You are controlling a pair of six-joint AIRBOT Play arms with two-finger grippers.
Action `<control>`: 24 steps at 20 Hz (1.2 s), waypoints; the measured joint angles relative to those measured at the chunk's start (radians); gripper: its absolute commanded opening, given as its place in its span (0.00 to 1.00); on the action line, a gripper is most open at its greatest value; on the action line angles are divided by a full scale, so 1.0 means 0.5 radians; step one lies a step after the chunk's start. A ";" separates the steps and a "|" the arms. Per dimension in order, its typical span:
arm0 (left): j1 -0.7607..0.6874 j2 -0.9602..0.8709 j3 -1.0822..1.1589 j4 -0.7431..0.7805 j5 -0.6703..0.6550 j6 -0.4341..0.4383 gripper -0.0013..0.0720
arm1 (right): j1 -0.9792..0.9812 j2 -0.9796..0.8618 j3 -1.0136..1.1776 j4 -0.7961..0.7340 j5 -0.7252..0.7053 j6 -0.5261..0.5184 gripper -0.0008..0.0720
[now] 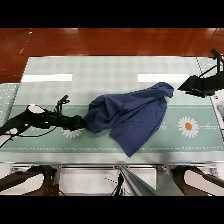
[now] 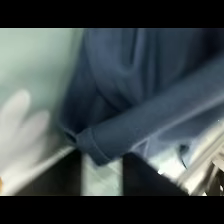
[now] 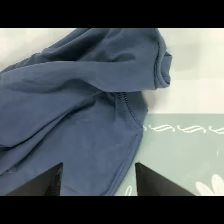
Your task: Fold the shirts.
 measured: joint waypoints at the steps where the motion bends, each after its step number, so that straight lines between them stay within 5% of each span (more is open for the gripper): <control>1: -0.012 -0.018 0.004 -0.029 0.031 0.005 0.05 | 0.000 0.000 0.000 0.002 0.014 0.002 0.75; 7: -0.043 -0.054 0.014 -0.101 0.086 0.014 0.05 | -0.017 0.021 -0.124 -0.132 0.115 0.009 0.74; 12: -0.047 -0.055 0.015 -0.103 0.081 0.018 0.05 | -0.026 0.133 -0.647 -0.043 0.097 -0.035 0.77; 22: -0.047 -0.008 0.014 -0.087 0.008 0.074 0.05 | 0.174 0.264 -1.369 0.395 -0.485 -0.027 0.76; 23: -0.047 -0.005 0.014 -0.086 0.005 0.075 0.04 | 0.264 0.268 -1.389 0.438 -0.559 0.014 0.74; 24: -0.047 -0.002 0.014 -0.087 0.004 0.075 0.04 | 0.352 0.269 -1.402 0.466 -0.632 0.064 0.62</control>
